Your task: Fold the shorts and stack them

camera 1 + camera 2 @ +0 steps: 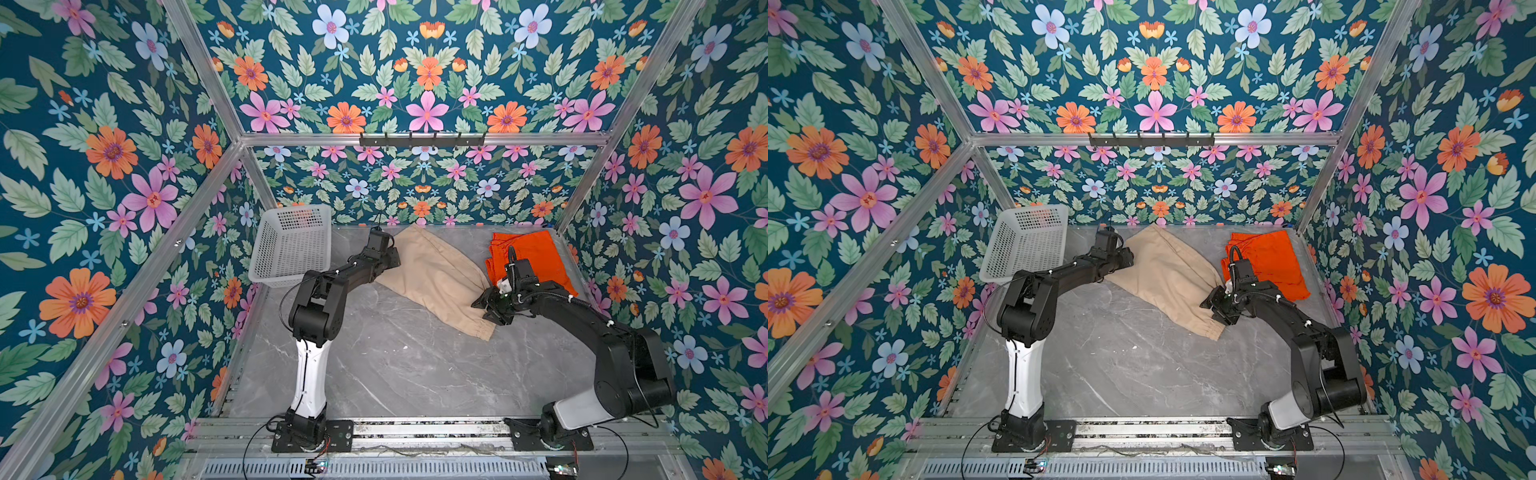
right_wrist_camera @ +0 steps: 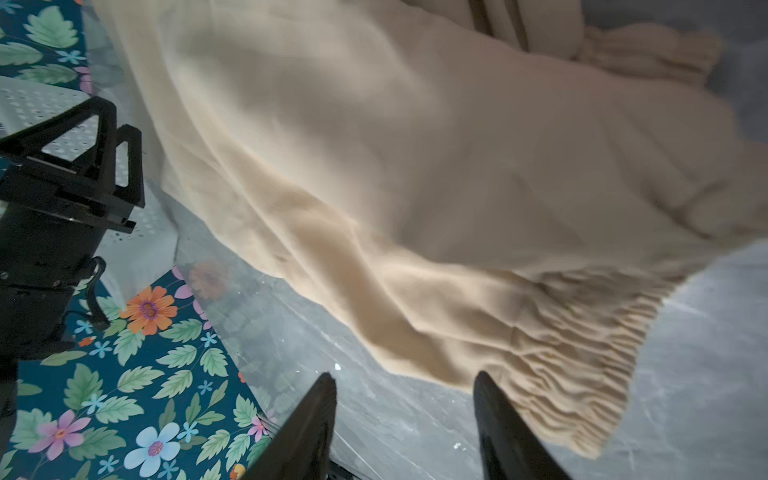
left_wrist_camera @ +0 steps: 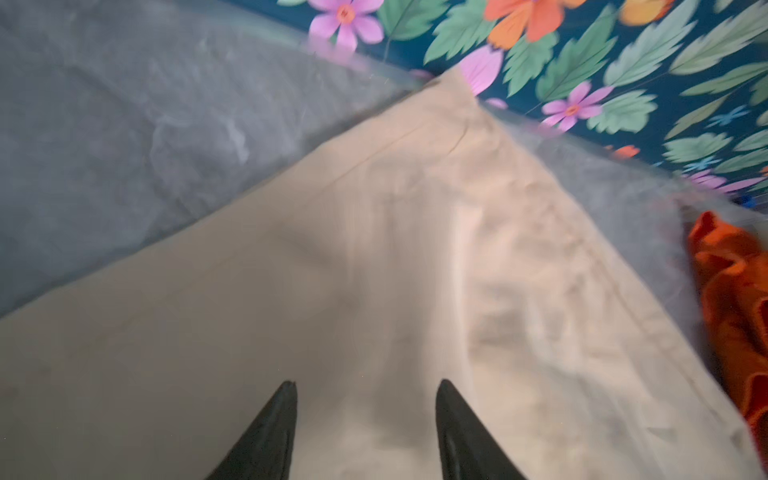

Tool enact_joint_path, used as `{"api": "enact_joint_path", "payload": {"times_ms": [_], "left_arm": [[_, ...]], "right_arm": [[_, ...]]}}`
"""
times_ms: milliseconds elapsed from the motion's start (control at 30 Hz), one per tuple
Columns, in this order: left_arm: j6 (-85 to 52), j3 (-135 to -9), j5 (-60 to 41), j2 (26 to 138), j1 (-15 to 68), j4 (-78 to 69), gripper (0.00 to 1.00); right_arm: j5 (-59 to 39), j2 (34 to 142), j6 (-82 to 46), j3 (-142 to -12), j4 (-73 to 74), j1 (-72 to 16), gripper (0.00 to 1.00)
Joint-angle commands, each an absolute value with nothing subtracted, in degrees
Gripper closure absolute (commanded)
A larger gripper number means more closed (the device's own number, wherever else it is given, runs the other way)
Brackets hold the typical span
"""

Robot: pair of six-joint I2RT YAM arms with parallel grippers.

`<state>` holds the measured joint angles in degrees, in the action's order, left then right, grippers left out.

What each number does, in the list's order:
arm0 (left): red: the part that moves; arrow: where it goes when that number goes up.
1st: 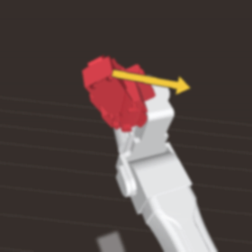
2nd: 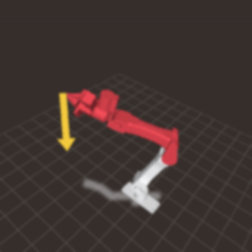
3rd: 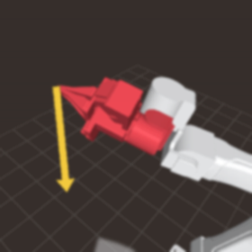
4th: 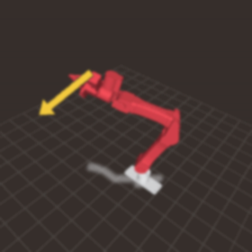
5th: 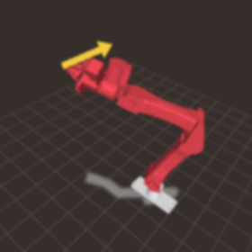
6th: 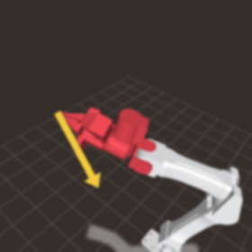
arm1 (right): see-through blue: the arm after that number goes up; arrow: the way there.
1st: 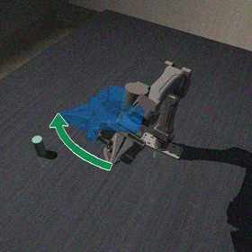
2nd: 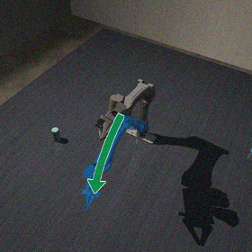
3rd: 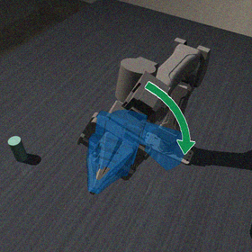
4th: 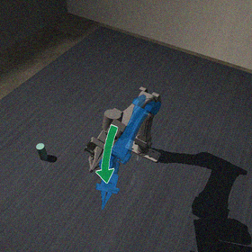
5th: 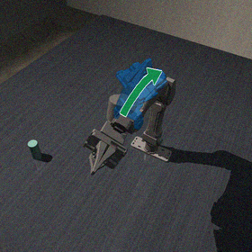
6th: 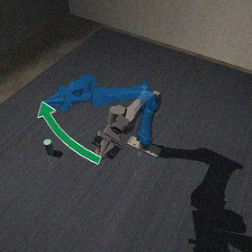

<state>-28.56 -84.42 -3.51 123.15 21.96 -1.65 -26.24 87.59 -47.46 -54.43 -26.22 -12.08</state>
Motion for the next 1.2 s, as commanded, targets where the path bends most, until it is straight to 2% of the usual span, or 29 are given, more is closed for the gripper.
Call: {"api": "enact_joint_path", "payload": {"times_ms": [0, 200, 400, 633, 733, 833, 933, 1033, 1167], "left_arm": [[-29.78, -80.99, -3.03, 121.03, 21.82, 1.09, 0.44], [-31.23, -70.88, -2.03, 115.95, 21.20, 3.70, 0.44], [-34.39, -56.48, -0.38, 105.77, 21.13, 5.60, 0.44], [-42.94, -34.80, -0.25, 85.95, 21.96, 8.31, 0.45], [-45.16, -30.12, -0.35, 75.47, 22.33, 11.59, 0.45], [-42.19, -31.86, 0.38, 67.14, 22.32, 16.85, 0.44], [-35.91, -37.31, 1.66, 63.24, 21.67, 19.84, 0.43], [-26.92, -43.43, -2.37, 64.43, 19.35, 19.41, 0.43], [-14.14, -52.04, -12.45, 72.77, 15.05, 18.45, 0.44]], "right_arm": [[-24.29, 89.38, -45.82, -54.07, -25.23, -12.22, 0.46], [-24.02, 90.73, -44.48, -50.53, -26.69, -12.27, 0.47], [-24.11, 87.12, -43.77, -44.12, -28.56, -12.23, 0.47], [-26.87, 75.60, -45.17, -35.07, -32.02, -12.30, 0.47], [-27.24, 67.88, -44.38, -34.47, -35.30, -12.30, 0.47], [-26.60, 61.04, -43.47, -36.73, -37.91, -12.01, 0.45], [-27.32, 58.87, -40.39, -40.76, -40.99, -8.97, 0.43], [-31.98, 60.46, -36.05, -43.05, -41.10, -1.62, 0.43], [-32.35, 64.32, -26.83, -45.16, -38.96, 2.31, 0.40]]}}
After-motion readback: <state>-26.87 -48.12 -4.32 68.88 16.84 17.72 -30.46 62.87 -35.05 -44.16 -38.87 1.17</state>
